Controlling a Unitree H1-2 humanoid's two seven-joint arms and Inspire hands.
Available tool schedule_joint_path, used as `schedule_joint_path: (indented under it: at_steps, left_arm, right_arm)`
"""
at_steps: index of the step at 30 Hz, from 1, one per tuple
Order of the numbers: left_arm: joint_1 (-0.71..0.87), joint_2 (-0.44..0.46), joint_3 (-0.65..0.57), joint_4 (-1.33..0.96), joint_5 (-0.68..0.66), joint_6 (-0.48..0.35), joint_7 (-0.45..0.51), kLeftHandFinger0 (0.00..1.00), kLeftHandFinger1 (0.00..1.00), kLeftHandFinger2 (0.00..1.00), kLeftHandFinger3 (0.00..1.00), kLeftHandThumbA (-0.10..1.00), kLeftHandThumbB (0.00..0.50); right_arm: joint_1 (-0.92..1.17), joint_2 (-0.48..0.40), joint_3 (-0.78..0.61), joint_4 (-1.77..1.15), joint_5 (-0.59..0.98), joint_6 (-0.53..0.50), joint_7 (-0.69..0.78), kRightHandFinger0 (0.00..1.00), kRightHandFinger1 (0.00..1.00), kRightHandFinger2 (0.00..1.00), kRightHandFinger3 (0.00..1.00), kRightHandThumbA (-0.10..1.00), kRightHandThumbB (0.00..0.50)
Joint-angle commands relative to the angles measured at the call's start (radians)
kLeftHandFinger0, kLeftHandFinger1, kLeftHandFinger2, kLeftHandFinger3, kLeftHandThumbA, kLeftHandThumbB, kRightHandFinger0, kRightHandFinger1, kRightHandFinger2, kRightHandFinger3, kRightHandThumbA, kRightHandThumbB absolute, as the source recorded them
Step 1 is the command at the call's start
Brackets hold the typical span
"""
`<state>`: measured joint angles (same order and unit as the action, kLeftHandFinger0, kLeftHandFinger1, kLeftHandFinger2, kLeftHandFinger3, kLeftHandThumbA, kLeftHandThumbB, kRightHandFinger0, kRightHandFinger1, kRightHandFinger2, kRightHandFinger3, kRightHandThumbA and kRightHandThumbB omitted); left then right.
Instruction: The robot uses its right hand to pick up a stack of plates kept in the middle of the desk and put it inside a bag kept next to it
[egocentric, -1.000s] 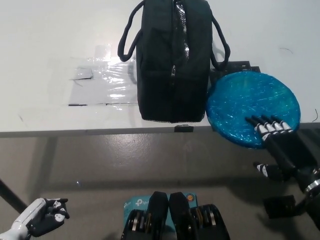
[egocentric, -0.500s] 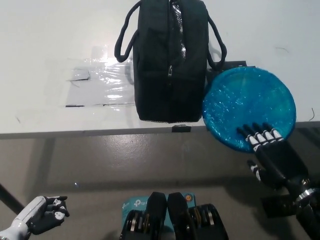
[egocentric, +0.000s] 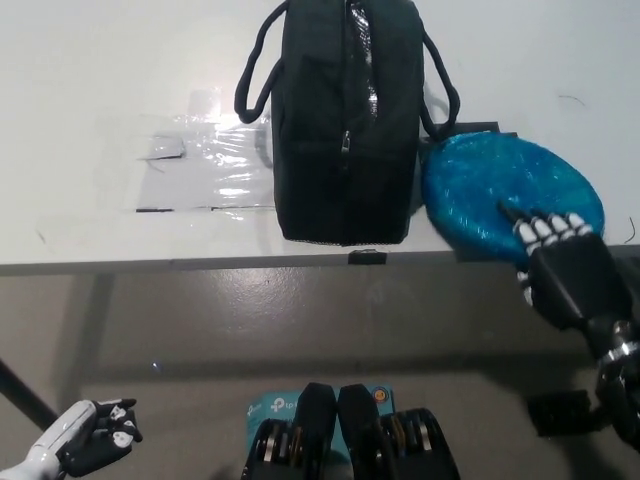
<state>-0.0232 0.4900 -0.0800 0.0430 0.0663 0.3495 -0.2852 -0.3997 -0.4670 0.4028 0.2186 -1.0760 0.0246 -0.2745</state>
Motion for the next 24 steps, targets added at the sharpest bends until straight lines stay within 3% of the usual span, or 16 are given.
schedule_joint_path:
  at_steps: [1, 2, 3, 4, 5, 6, 10, 11, 12, 13, 15, 17, 19, 21, 23, 24]
  left_arm:
    - [-0.001, 0.044, 0.002, -0.023, 0.027, -0.036, -0.011, 0.89, 0.87, 0.9, 0.94, -0.1, 0.243]
    - [-0.001, 0.045, 0.0, -0.021, 0.03, -0.034, -0.01, 0.91, 0.9, 0.91, 0.94, -0.1, 0.249]
    - [-0.001, 0.045, -0.001, -0.02, 0.031, -0.026, -0.01, 0.92, 0.9, 0.91, 0.94, -0.1, 0.251]
    - [-0.001, 0.047, 0.0, -0.015, 0.024, -0.035, -0.014, 0.92, 0.9, 0.91, 0.94, -0.1, 0.244]
    - [-0.002, 0.048, 0.0, -0.017, 0.021, -0.03, -0.017, 0.93, 0.9, 0.91, 0.95, -0.1, 0.237]
    - [-0.001, 0.049, -0.002, -0.02, 0.023, -0.032, -0.016, 0.93, 0.9, 0.91, 0.94, -0.1, 0.233]
    - [0.002, 0.056, -0.014, -0.01, 0.041, -0.045, -0.012, 0.91, 0.89, 0.89, 0.93, -0.1, 0.243]
    - [-0.001, 0.057, -0.013, -0.004, 0.039, -0.049, -0.012, 0.91, 0.89, 0.89, 0.93, -0.1, 0.241]
    - [-0.001, 0.057, -0.012, -0.007, 0.036, -0.04, -0.014, 0.91, 0.89, 0.9, 0.93, -0.1, 0.235]
    - [0.0, 0.056, -0.013, -0.016, 0.04, -0.03, -0.013, 0.92, 0.91, 0.91, 0.94, -0.1, 0.234]
    - [0.0, 0.058, -0.015, -0.021, 0.044, -0.03, -0.013, 0.91, 0.9, 0.9, 0.94, -0.1, 0.24]
    - [0.001, 0.057, -0.014, -0.015, 0.043, -0.039, -0.012, 0.9, 0.89, 0.89, 0.93, -0.1, 0.233]
    - [0.0, 0.06, -0.02, -0.015, 0.054, -0.034, -0.011, 0.93, 0.91, 0.91, 0.95, -0.1, 0.228]
    - [-0.001, 0.061, -0.019, -0.016, 0.052, -0.04, -0.013, 0.92, 0.89, 0.9, 0.94, -0.1, 0.225]
    - [-0.002, 0.061, -0.02, -0.014, 0.053, -0.046, -0.013, 0.89, 0.87, 0.88, 0.93, -0.1, 0.238]
    - [-0.003, 0.064, -0.02, -0.015, 0.05, -0.048, -0.018, 0.88, 0.86, 0.88, 0.92, -0.1, 0.236]
  right_arm:
    - [-0.145, -0.078, -0.065, -0.004, -0.089, -0.045, -0.306, 0.0, 0.02, 0.03, 0.83, -0.04, 0.118]
    - [-0.146, -0.08, -0.061, -0.002, -0.094, -0.044, -0.307, 0.0, 0.0, 0.0, 0.6, -0.04, 0.169]
    - [-0.148, -0.081, -0.056, 0.004, -0.101, -0.043, -0.315, 0.0, 0.0, 0.0, 0.49, -0.04, 0.188]
    - [-0.142, -0.086, -0.051, 0.012, -0.088, -0.067, -0.321, 0.0, 0.0, 0.0, 0.21, -0.1, 0.121]
    - [-0.133, -0.085, -0.055, 0.008, -0.06, -0.092, -0.314, 0.0, 0.0, 0.0, 0.08, -0.1, 0.087]
    - [-0.126, -0.084, -0.059, 0.0, -0.042, -0.101, -0.3, 0.0, 0.0, 0.0, 0.05, -0.1, 0.079]
    - [-0.069, -0.054, -0.096, -0.078, 0.082, -0.116, -0.148, 0.0, 0.0, 0.07, 0.14, -0.1, 0.072]
    - [-0.057, -0.03, -0.126, -0.12, 0.16, -0.076, -0.037, 0.0, 0.0, 0.11, 0.24, -0.1, 0.055]
    - [-0.052, -0.011, -0.147, -0.127, 0.207, -0.081, -0.029, 0.0, 0.0, 0.1, 0.18, -0.1, 0.04]
    - [-0.044, 0.014, -0.177, -0.144, 0.272, -0.075, -0.007, 0.0, 0.0, 0.08, 0.04, -0.1, 0.043]
    - [-0.034, 0.062, -0.236, -0.174, 0.394, -0.039, 0.05, 0.0, 0.0, 0.18, 0.0, -0.1, 0.068]
    - [-0.035, 0.103, -0.289, -0.202, 0.481, 0.025, 0.101, 0.0, 0.01, 0.36, 0.08, -0.1, 0.151]
    - [-0.047, 0.167, -0.392, -0.238, 0.648, 0.125, 0.156, 0.0, 0.06, 0.42, 0.19, -0.1, 0.275]
    - [-0.061, 0.219, -0.471, -0.258, 0.739, 0.198, 0.173, 0.0, 0.08, 0.44, 0.22, -0.1, 0.259]
    - [-0.083, 0.269, -0.568, -0.277, 0.869, 0.29, 0.201, 0.0, 0.0, 0.35, 0.25, -0.1, 0.236]
    - [-0.095, 0.296, -0.617, -0.294, 0.914, 0.333, 0.195, 0.0, 0.0, 0.26, 0.22, -0.1, 0.277]
